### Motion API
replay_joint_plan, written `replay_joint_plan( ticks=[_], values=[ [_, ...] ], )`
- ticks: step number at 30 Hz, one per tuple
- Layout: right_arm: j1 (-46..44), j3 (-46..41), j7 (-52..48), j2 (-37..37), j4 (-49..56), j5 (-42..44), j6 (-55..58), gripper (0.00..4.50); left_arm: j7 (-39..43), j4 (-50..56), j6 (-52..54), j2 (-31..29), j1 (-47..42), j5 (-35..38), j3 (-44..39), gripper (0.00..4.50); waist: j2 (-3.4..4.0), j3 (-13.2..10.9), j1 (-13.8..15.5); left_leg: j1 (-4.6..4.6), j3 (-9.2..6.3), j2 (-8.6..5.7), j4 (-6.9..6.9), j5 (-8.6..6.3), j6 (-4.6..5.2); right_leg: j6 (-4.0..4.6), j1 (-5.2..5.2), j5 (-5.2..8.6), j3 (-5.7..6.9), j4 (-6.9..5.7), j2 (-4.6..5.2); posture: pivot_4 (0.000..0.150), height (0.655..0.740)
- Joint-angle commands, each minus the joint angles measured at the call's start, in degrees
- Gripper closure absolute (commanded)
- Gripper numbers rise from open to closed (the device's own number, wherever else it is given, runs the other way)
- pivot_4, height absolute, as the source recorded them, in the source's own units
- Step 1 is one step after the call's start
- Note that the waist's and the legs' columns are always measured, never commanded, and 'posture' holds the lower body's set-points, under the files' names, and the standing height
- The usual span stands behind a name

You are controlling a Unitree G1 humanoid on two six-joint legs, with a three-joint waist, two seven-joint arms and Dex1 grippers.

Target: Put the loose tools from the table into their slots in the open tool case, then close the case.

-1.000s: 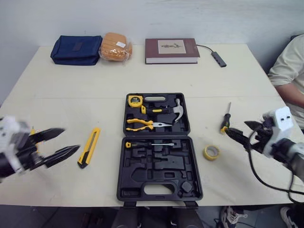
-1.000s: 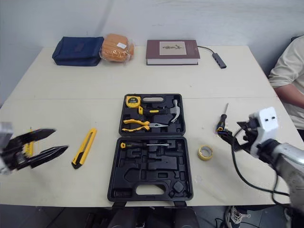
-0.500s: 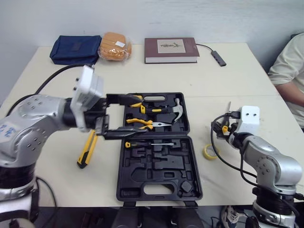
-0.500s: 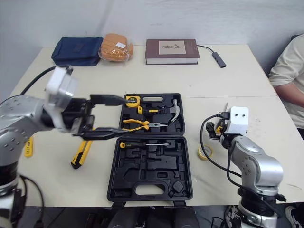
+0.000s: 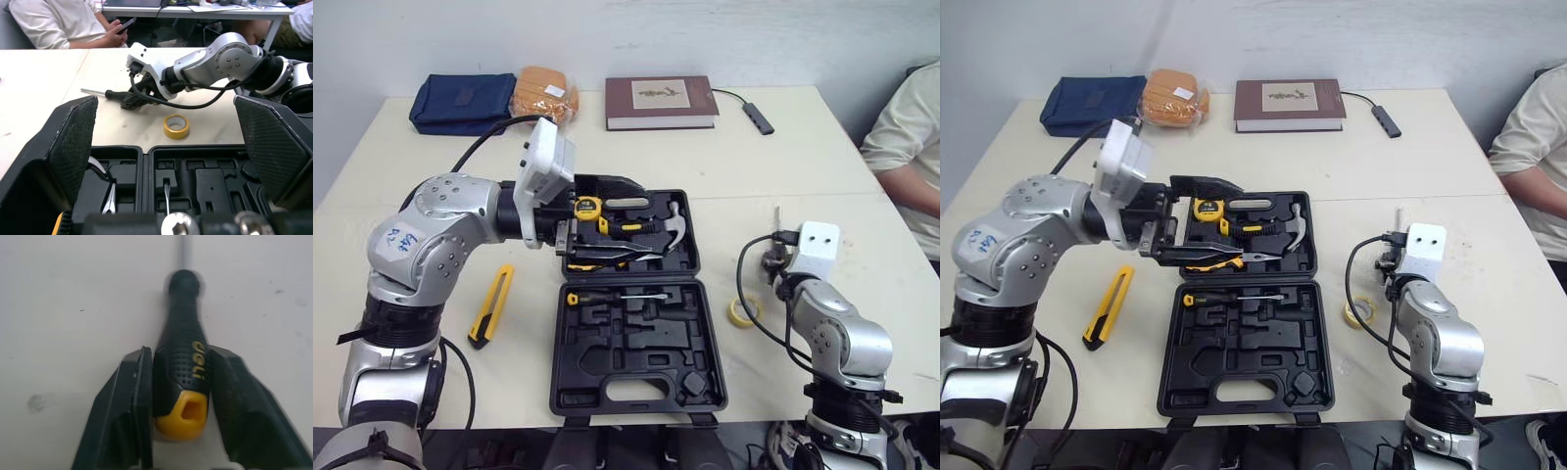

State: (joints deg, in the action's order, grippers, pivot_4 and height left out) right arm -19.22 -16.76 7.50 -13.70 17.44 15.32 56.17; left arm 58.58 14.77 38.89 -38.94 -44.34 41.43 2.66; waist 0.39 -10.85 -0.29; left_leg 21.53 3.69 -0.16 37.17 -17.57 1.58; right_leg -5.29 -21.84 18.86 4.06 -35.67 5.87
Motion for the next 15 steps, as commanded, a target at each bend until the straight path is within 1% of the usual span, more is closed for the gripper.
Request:
replay_joint_plan(
  ticks=[1,3,7,8,12,15],
  values=[
    [0.5,-1.4,-1.8,-0.6,3.3,0.8,-0.7,3.47,0.7,-0.3,-1.1,0.3,-1.1,-1.0,-0.4,0.00,0.00,0.0,0.0,0.00,0.00,0.00,0.00,0.00,0.00,0.00,0.00,0.00,-0.01,-0.01,0.00,0.150,0.7400],
    [0.6,-1.3,-4.7,-1.6,4.7,2.3,-0.8,3.47,0.9,-0.6,-1.5,0.3,-0.8,-1.8,-0.4,0.00,0.00,0.0,0.0,0.00,0.00,0.00,0.00,0.00,0.00,0.00,0.00,0.00,-0.01,-0.01,-0.01,0.150,0.7400],
    [0.6,1.1,-18.6,-9.3,7.9,7.4,-3.0,3.47,2.4,1.6,0.3,-2.7,3.3,-1.0,-1.9,0.00,0.00,0.0,-0.1,0.00,0.04,0.00,0.00,0.00,0.01,0.00,-0.05,0.00,-0.07,-0.03,-0.02,0.150,0.7400],
    [0.5,1.1,-20.5,-10.2,8.1,8.4,-3.3,3.47,2.9,2.2,0.5,-3.5,4.2,-0.8,-2.3,0.00,0.00,0.0,-0.2,-0.01,0.04,0.00,-0.01,-0.01,0.01,0.00,-0.05,0.00,-0.12,-0.03,-0.04,0.150,0.7400],
    [0.6,3.6,-43.3,-21.8,10.8,18.9,-4.3,3.47,7.3,6.7,0.3,-11.4,15.6,-0.8,-5.8,0.00,-0.02,0.0,-1.1,-0.02,0.01,0.06,-0.07,-0.02,0.00,0.01,-0.13,0.00,-0.26,-0.03,-0.12,0.150,0.7400],
    [1.2,7.4,-55.2,-27.8,11.0,21.5,-8.0,3.47,9.6,8.7,-3.9,-16.4,23.8,-4.5,-7.2,0.00,-0.16,-0.1,-1.2,-0.05,-0.06,0.12,-0.07,-0.05,0.01,0.03,-0.09,0.01,-0.24,0.00,-0.14,0.150,0.7400]
  ],
)
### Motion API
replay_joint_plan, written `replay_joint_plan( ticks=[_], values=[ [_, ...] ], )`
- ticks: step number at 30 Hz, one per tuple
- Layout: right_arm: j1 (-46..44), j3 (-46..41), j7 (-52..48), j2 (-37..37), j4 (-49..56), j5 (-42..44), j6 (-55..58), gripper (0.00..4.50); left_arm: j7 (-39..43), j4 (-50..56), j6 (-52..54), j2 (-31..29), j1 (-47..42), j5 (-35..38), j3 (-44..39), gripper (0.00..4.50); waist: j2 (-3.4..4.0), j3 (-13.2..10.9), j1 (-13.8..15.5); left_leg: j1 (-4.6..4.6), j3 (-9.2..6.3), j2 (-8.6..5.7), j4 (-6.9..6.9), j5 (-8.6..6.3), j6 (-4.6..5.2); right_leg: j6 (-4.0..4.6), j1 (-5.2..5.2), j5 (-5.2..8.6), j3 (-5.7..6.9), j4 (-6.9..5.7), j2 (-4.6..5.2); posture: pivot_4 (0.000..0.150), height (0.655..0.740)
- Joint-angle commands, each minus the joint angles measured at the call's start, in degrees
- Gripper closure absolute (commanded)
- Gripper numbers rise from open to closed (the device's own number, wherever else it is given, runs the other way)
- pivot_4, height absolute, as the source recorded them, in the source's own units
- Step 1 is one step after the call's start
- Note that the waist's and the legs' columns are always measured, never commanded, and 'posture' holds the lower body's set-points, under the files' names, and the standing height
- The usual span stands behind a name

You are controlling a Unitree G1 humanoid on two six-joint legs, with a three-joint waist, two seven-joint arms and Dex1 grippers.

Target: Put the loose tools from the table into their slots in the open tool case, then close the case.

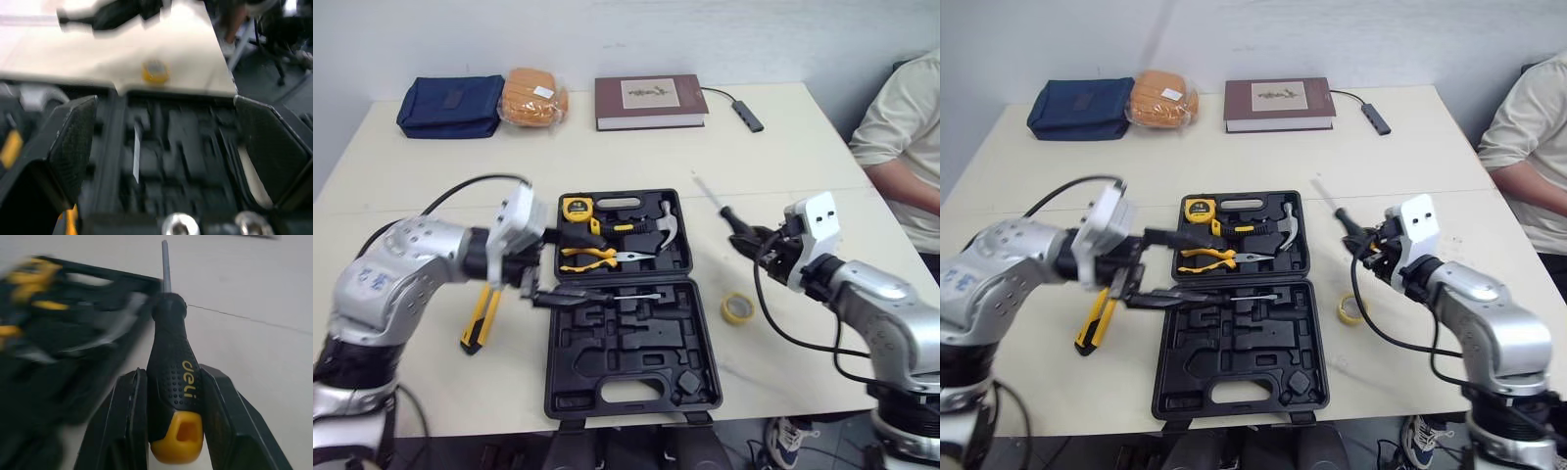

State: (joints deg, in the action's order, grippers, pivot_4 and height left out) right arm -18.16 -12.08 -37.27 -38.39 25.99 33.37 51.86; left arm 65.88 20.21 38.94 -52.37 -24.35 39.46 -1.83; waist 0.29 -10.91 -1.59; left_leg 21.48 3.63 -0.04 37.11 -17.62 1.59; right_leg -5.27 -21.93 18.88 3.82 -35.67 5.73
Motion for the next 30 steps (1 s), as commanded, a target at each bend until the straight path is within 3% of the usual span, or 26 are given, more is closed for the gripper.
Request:
replay_joint_plan(
  ticks=[1,6,14,30],
  values=[
    [0.0,4.2,-13.7,-4.7,2.3,4.1,-4.3,3.47,2.4,3.4,-5.2,-3.9,6.0,-3.7,-3.4,0.00,-0.13,-0.1,0.1,-0.02,0.00,0.01,0.02,0.00,0.00,0.00,0.02,0.00,0.00,0.01,0.01,0.150,0.7400],
    [-2.9,13.1,-23.6,-9.8,1.4,2.2,-7.3,3.47,2.1,4.3,-7.2,-5.9,11.3,-4.9,-5.9,0.00,-0.36,-0.2,0.5,-0.05,-0.05,-0.07,0.08,-0.10,0.13,0.01,0.04,0.00,0.03,0.11,0.28,0.150,0.7400],
    [-8.4,25.6,-27.1,-10.8,-2.1,-6.7,-11.7,3.47,1.9,5.2,-10.7,-5.9,13.9,-8.0,-4.0,0.00,-0.39,-0.2,0.5,-0.03,-0.09,-0.21,0.08,-0.16,0.18,0.03,0.02,0.01,0.14,0.17,0.52,0.150,0.7400],
    [-11.1,31.0,-29.4,-10.2,-4.7,-14.4,-14.5,3.47,1.1,4.2,-11.1,-3.9,11.1,-9.8,-0.9,0.00,-0.40,-0.2,0.2,-0.01,-0.10,-0.23,0.13,-0.15,0.18,0.02,0.04,0.01,0.27,0.04,0.53,0.150,0.7400]
  ],
)
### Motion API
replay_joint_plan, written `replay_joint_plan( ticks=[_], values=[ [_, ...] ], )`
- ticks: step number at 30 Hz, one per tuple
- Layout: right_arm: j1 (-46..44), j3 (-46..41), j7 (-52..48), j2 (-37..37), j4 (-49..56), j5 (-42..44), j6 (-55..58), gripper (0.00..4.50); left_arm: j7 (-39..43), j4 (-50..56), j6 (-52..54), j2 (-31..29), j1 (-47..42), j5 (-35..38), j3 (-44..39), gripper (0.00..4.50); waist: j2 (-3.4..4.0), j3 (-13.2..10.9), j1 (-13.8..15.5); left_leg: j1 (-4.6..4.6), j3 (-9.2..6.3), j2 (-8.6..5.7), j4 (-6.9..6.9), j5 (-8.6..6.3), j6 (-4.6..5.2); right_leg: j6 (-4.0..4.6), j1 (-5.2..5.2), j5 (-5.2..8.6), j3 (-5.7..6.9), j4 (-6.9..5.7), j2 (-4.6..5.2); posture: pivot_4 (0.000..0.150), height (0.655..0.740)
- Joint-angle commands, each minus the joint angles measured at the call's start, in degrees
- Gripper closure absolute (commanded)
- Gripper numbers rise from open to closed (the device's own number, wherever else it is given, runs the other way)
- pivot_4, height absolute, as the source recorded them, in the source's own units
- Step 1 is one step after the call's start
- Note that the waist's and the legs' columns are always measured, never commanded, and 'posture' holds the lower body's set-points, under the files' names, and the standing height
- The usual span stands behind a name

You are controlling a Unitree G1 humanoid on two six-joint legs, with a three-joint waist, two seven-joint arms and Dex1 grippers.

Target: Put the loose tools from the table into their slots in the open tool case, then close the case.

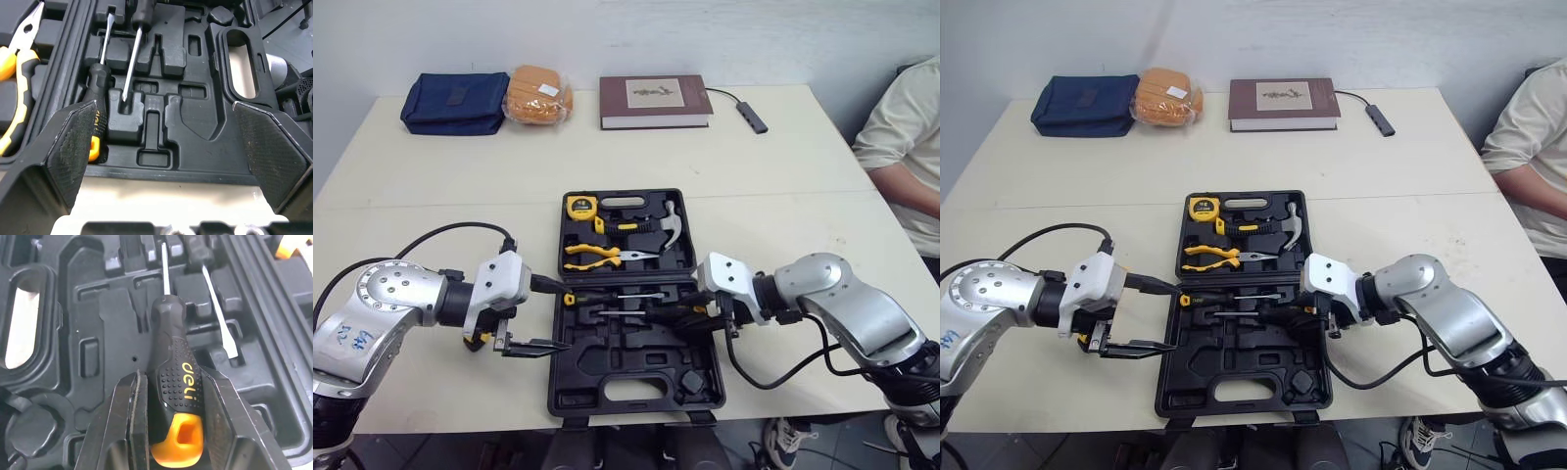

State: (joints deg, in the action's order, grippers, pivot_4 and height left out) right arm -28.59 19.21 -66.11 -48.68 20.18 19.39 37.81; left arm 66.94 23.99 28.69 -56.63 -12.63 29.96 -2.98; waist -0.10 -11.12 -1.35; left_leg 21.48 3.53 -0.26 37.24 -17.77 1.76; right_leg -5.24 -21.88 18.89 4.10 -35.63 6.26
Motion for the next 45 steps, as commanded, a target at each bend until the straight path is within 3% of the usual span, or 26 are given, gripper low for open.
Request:
replay_joint_plan(
  ticks=[1,7,14,23,26,33,45],
  values=[
    [-0.7,-0.2,-0.5,0.2,1.0,-0.5,-0.5,3.47,0.1,0.3,-0.8,0.4,-0.9,-0.4,0.4,0.00,0.00,0.0,0.0,0.00,0.00,0.00,0.00,0.00,0.00,0.00,0.00,0.00,0.00,0.00,0.00,0.150,0.7400],
    [-1.3,-0.3,-0.4,1.1,0.6,-0.6,-0.9,3.47,0.2,0.0,-0.7,0.7,-1.6,-0.3,0.6,0.00,0.00,0.0,0.0,0.00,-0.01,0.00,0.04,0.00,0.00,0.00,0.03,0.00,0.03,-0.07,-0.01,0.150,0.7400],
    [-2.5,-3.3,0.3,3.0,1.7,2.4,0.9,0.05,-0.1,0.1,-0.5,1.2,-1.6,-0.2,0.5,0.00,0.00,0.0,0.0,0.00,-0.03,0.00,0.08,0.00,0.00,0.00,0.06,0.00,0.05,-0.11,-0.01,0.150,0.7400],
    [1.1,-7.1,0.7,9.7,-2.2,4.8,-7.8,0.05,-0.5,0.4,-0.5,2.3,-1.5,-0.3,0.8,0.00,-0.01,0.0,0.0,0.00,-0.10,0.00,0.11,0.00,0.00,0.00,0.16,0.00,0.15,-0.11,-0.01,0.150,0.7400],
    [1.7,-7.4,0.3,12.1,-5.8,5.1,-9.8,0.78,-0.3,0.3,-0.6,2.6,-1.7,-0.3,1.0,0.00,-0.01,0.0,0.0,0.00,-0.11,0.00,0.15,0.00,0.01,0.00,0.18,0.00,0.16,-0.12,-0.01,0.150,0.7400],
    [2.4,-4.7,0.2,15.0,-11.2,1.4,-14.5,4.39,-0.1,0.4,-0.6,2.7,-2.2,-0.4,1.4,0.00,-0.01,0.0,-0.1,0.00,-0.12,0.00,0.17,0.00,0.01,0.00,0.18,0.00,0.18,-0.15,-0.02,0.150,0.7400],
    [2.6,3.9,1.3,12.1,-14.6,-9.3,-11.9,4.45,-0.6,0.4,0.6,3.5,-4.3,-0.5,2.6,0.00,-0.12,0.1,-0.1,-0.09,-0.13,0.00,0.22,0.00,0.00,0.00,0.26,0.00,0.18,-0.20,-0.02,0.150,0.7400]
  ],
)
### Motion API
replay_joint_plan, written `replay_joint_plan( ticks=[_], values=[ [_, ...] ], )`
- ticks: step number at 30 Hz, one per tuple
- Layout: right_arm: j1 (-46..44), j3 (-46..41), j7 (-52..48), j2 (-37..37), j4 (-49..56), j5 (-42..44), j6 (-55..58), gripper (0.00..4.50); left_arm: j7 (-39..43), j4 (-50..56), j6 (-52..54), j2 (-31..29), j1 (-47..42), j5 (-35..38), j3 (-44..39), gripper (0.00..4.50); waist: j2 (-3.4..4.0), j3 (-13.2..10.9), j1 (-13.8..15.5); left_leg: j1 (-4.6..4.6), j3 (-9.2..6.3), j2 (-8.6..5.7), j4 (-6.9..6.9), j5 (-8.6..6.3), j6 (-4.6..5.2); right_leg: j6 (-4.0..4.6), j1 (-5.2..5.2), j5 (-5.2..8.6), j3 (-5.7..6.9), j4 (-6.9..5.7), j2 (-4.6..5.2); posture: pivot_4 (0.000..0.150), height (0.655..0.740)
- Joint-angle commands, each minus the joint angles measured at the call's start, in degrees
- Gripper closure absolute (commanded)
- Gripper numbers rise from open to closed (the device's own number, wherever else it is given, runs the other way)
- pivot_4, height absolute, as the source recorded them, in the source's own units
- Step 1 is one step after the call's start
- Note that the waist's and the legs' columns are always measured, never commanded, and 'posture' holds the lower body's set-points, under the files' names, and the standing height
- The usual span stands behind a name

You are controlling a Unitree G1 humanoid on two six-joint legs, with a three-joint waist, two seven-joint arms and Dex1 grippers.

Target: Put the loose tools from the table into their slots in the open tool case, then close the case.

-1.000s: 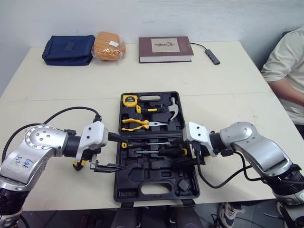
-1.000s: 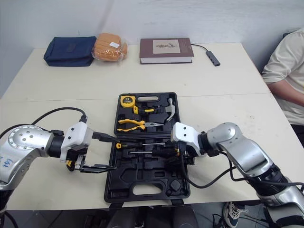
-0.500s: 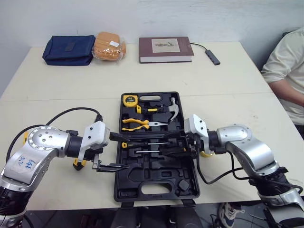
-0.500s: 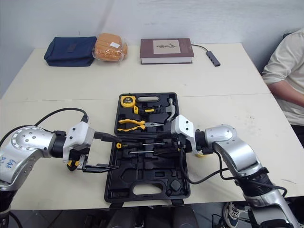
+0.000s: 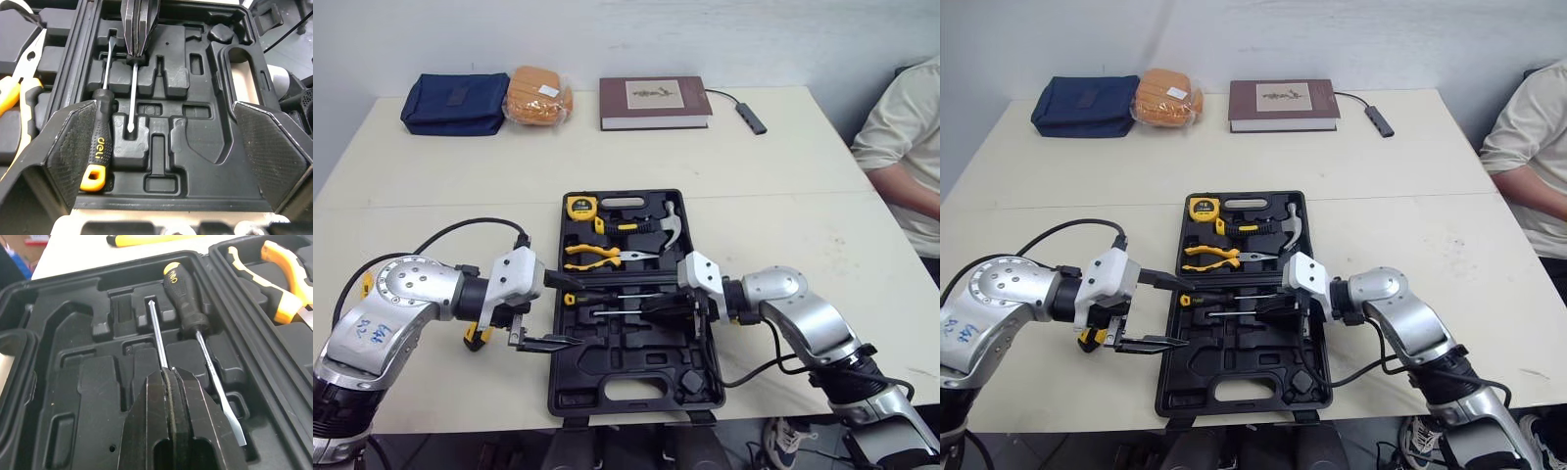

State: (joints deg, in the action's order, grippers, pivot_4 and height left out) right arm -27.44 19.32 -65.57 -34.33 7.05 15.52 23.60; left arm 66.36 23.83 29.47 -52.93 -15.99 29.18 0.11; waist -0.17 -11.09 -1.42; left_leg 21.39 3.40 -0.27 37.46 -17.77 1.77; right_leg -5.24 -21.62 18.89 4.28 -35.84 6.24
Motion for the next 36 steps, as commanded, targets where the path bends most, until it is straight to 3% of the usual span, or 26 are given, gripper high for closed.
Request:
replay_joint_plan(
  ticks=[1,12,17,22,26,27,28,30,35,36],
  values=[
    [1.6,4.6,0.8,-2.8,-1.2,-5.8,3.5,4.45,-0.1,0.5,-0.1,-0.1,-1.0,0.3,-0.5,0.00,-0.13,0.1,0.0,-0.07,0.00,0.00,-0.01,0.00,0.00,0.00,0.06,0.00,0.00,0.00,0.00,0.150,0.7400],
    [1.5,5.4,4.2,-3.3,-0.1,-6.6,9.9,4.45,-0.4,0.3,-0.4,0.4,-0.5,-0.1,-0.4,0.00,-0.76,0.5,0.0,-0.22,-0.14,0.01,-0.02,-0.03,-0.07,0.02,0.21,0.01,0.00,0.20,0.05,0.150,0.7400],
    [2.2,-0.7,2.9,-1.9,4.5,0.4,8.8,4.45,-2.0,0.5,0.6,1.0,0.7,0.8,-1.9,0.00,-0.76,0.5,0.1,-0.22,-0.18,0.00,-0.02,-0.03,-0.07,0.03,0.22,0.01,0.02,0.21,0.07,0.150,0.7400],
    [5.7,-10.2,3.2,-3.7,13.2,7.9,10.5,4.45,-8.9,2.8,4.2,3.4,7.5,3.7,-10.1,0.00,-0.65,0.4,0.1,-0.04,-0.21,-0.01,-0.14,-0.03,-0.05,0.03,0.08,0.01,0.07,0.15,0.08,0.150,0.7400],
    [10.0,-22.5,3.6,-8.0,16.6,15.7,15.4,4.45,-15.3,6.3,9.8,7.4,18.9,9.2,-23.4,0.00,-0.63,0.4,-0.2,0.00,-0.22,0.00,-0.17,-0.04,-0.03,0.03,0.08,0.01,0.09,0.21,0.08,0.150,0.7400],
    [11.4,-26.0,2.9,-9.9,16.9,17.6,16.5,3.83,-17.7,6.1,11.1,9.6,22.1,11.0,-28.1,0.00,-0.62,0.4,-0.1,-0.01,-0.23,0.00,-0.18,-0.04,-0.03,0.03,0.10,0.01,0.09,0.22,0.08,0.150,0.7400],
    [12.8,-29.3,2.1,-11.8,17.1,19.2,17.4,3.61,-19.9,5.8,12.3,11.7,25.1,12.5,-32.5,0.00,-0.61,0.4,0.0,-0.02,-0.23,0.00,-0.19,-0.05,-0.02,0.03,0.11,0.01,0.09,0.25,0.08,0.150,0.7400],
    [15.1,-34.5,1.8,-14.8,16.4,21.2,19.1,2.67,-22.0,5.3,12.7,14.5,30.6,13.6,-39.2,0.00,-0.62,0.4,0.1,-0.04,-0.25,0.00,-0.23,-0.07,-0.01,0.03,0.12,0.02,0.09,0.40,0.08,0.150,0.7400],
    [21.8,-44.8,0.9,-21.8,9.4,18.9,17.6,0.23,-21.8,2.1,8.0,18.7,45.3,10.3,-52.3,0.00,-0.66,0.4,0.2,-0.09,-0.25,0.00,-0.22,-0.20,0.05,0.08,0.20,0.04,0.10,0.57,0.10,0.150,0.7400],
    [23.1,-46.3,0.5,-22.8,7.5,18.1,16.6,0.03,-21.9,0.4,6.7,19.4,47.3,9.7,-54.4,0.00,-0.66,0.4,0.3,-0.10,-0.24,0.00,-0.24,-0.24,0.10,0.09,0.19,0.05,0.10,0.61,0.11,0.150,0.7400]
  ],
)
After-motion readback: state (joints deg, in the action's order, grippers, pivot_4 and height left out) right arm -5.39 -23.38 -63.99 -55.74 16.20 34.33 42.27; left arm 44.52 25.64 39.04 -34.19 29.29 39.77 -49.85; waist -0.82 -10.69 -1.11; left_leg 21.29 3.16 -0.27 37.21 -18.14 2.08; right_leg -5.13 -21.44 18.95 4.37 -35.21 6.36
